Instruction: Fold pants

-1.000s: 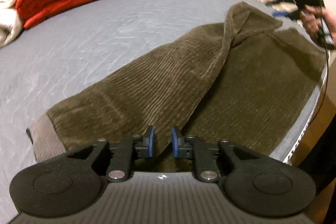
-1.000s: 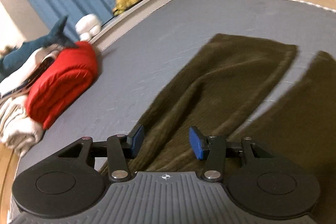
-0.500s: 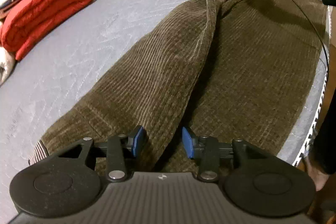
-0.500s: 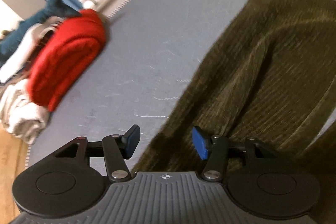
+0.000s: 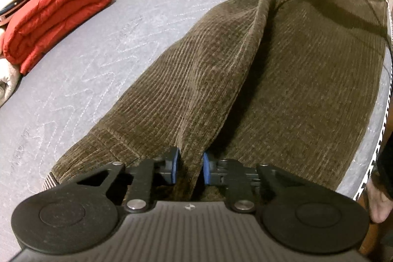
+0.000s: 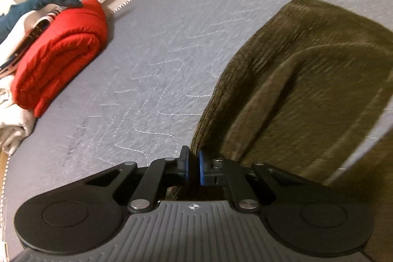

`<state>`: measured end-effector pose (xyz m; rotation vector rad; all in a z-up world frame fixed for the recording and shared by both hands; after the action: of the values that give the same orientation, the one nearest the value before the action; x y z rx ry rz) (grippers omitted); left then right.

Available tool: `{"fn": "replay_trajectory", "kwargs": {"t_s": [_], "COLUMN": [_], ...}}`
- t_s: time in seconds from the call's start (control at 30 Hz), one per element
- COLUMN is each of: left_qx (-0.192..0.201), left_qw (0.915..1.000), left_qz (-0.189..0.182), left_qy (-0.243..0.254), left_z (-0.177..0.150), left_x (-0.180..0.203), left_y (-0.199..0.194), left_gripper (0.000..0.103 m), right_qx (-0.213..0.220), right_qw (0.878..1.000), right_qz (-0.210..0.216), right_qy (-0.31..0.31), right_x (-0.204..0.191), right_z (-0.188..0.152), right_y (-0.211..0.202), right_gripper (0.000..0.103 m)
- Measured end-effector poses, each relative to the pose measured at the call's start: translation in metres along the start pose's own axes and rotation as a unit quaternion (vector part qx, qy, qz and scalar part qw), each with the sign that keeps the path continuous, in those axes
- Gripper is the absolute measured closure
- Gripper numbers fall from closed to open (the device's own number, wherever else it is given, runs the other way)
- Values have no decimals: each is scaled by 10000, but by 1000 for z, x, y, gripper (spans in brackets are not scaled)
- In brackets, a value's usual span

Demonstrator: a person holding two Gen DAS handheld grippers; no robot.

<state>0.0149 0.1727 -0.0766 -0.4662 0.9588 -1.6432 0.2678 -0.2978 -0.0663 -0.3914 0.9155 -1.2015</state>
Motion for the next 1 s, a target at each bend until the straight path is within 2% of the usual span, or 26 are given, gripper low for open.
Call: {"fn": "replay_trajectory", "kwargs": {"t_s": [0.2, 0.33, 0.4, 0.53, 0.6, 0.63, 0.67, 0.7, 0.77, 0.8, 0.83, 0.9, 0.97, 1.0], "left_qx": [293, 610, 643, 394, 164, 156, 279, 498, 1030, 1204, 1364, 1522, 1556, 1554], "left_qw": [9991, 9971, 9960, 9932, 9915, 9910, 9899, 9880, 9829, 9811, 9797, 9792, 9805, 9810], "left_qz": [-131, -450, -622, -964, -1041, -1020, -1051, -1135, -1352, -1384, -1370, -1269, -1187, -1162], "left_qy": [-261, -88, 5, 520, 760, 854, 914, 920, 711, 616, 540, 423, 155, -40], "left_z": [5, -3, -11, -31, -40, -41, -38, -35, -18, -12, -2, 21, 48, 58], "left_x": [-10, -20, -27, -28, -23, -20, -18, -17, -20, -23, -25, -23, -18, -14], "left_y": [-25, -56, -68, -74, -73, -76, -84, -96, -122, -130, -136, -142, -136, -129], "left_gripper": [88, 89, 89, 88, 86, 86, 86, 85, 74, 64, 60, 57, 54, 44], "right_qx": [93, 113, 8, -387, -858, -1178, -1301, -1247, -833, -573, -318, 202, 507, 584], "right_qw": [9995, 9984, 9981, 9973, 9953, 9920, 9907, 9914, 9945, 9960, 9971, 9967, 9955, 9950], "right_qz": [226, 369, 336, 119, -185, -339, -365, -388, -621, -669, -685, -786, -795, -793], "right_qy": [-224, -417, -513, -611, -412, -287, -184, -127, -165, -132, -111, -58, -84, -151], "right_x": [25, 33, 33, 38, 46, 54, 60, 66, 75, 80, 84, 90, 96, 96], "right_z": [-12, -36, -53, -100, -125, -136, -140, -140, -124, -113, -102, -77, -58, -51], "right_y": [-75, -132, -153, -171, -167, -162, -161, -164, -175, -181, -187, -194, -194, -189], "right_gripper": [96, 96, 96, 94, 93, 90, 90, 90, 89, 82, 75, 71, 69, 69]}}
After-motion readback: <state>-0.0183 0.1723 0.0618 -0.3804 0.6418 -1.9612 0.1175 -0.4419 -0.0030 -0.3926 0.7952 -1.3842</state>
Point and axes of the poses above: each gripper's, at about its wrist camera, not at the fingertips, and y roughly the way its jaws point, x to its right, z to its top, the point moved 3 cm from there along y, roughly the way its jaws point, and after that the axes turned 9 degrees about -y, right-handed, at the moved point
